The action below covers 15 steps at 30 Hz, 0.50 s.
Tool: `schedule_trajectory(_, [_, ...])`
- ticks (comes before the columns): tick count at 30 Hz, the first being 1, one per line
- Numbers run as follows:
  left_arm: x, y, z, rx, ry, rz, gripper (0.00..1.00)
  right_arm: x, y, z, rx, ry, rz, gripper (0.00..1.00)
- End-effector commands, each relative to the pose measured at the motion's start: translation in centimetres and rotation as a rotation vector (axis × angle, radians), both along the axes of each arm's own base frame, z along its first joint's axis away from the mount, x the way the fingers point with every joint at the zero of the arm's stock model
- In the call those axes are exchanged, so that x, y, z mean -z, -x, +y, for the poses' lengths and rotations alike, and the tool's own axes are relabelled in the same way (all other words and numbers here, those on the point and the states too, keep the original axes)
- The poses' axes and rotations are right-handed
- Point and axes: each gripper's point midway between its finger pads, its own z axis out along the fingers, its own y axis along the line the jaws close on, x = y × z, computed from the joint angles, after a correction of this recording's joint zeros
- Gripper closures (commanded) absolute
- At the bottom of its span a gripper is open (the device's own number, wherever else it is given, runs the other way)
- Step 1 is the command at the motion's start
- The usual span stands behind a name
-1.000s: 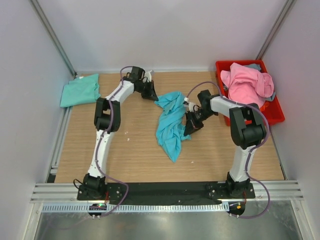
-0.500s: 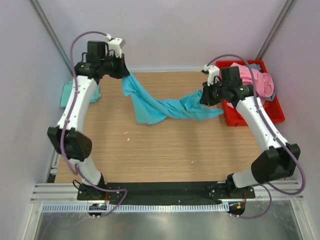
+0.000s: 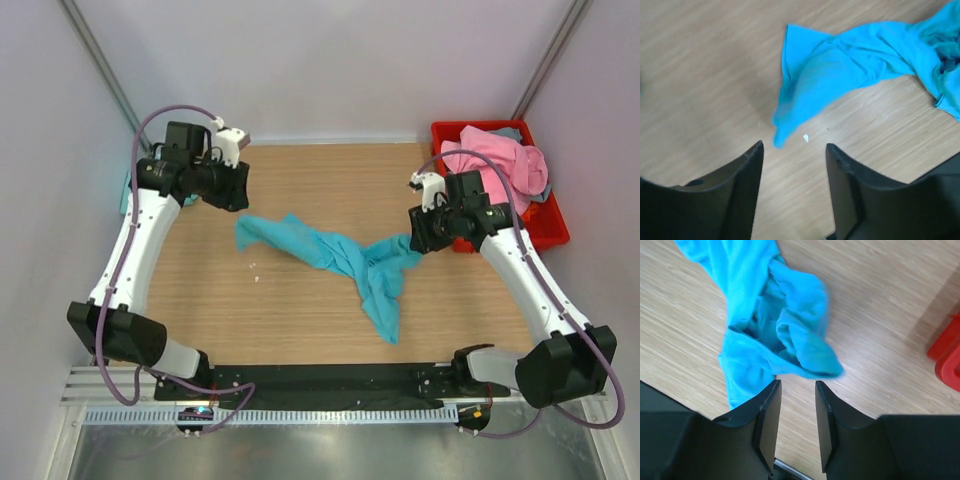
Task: Fold and stack the t-shirts
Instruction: Flatten the tshirt out
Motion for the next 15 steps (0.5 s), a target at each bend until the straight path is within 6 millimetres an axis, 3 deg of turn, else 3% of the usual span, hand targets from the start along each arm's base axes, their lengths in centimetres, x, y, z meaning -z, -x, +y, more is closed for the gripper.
schedule_trajectory(1, [1.6, 1.1, 1.3, -0.010, -0.073, 0.064, 0.43, -0.4, -0.5, -1.3, 0.036, 0.065, -0.048, 0.60])
schedule_trajectory(3, [1.7, 0.2, 1.4, -0.024, -0.075, 0.041, 0.20, -1.2, -1.6, -1.6, 0.066, 0.073, -0.084, 0.55])
schedule_trajectory(4, [1.8, -0.2, 1.3, -0.027, -0.076, 0.038, 0.19, -1.4, -1.9, -1.6, 0.070, 0.076, -0.088, 0.53])
schedule_trajectory(7, [2.5, -1.8, 0.6, -0.023, -0.052, 0.044, 0.16, -1.0, -3.0, -0.3, 0.042, 0.032, -0.040, 0.52])
schedule_trajectory(10, [5.1, -4.1, -0.3, -0.045, -0.025, 0.097, 0.17, 0.9, -3.4, 2.0, -0.038, -0.059, 0.020, 0.52])
schedule_trajectory(14, [10.0, -6.0, -1.8, -0.044, 0.023, 0.242, 0.21, 4.4, -4.1, 3.3, -0.094, -0.071, 0.133, 0.50])
schedule_trajectory(15, [12.2, -6.4, -2.0, -0.056, 0.021, 0.293, 0.22, 6.0, -3.9, 3.9, -0.124, -0.086, 0.195, 0.50])
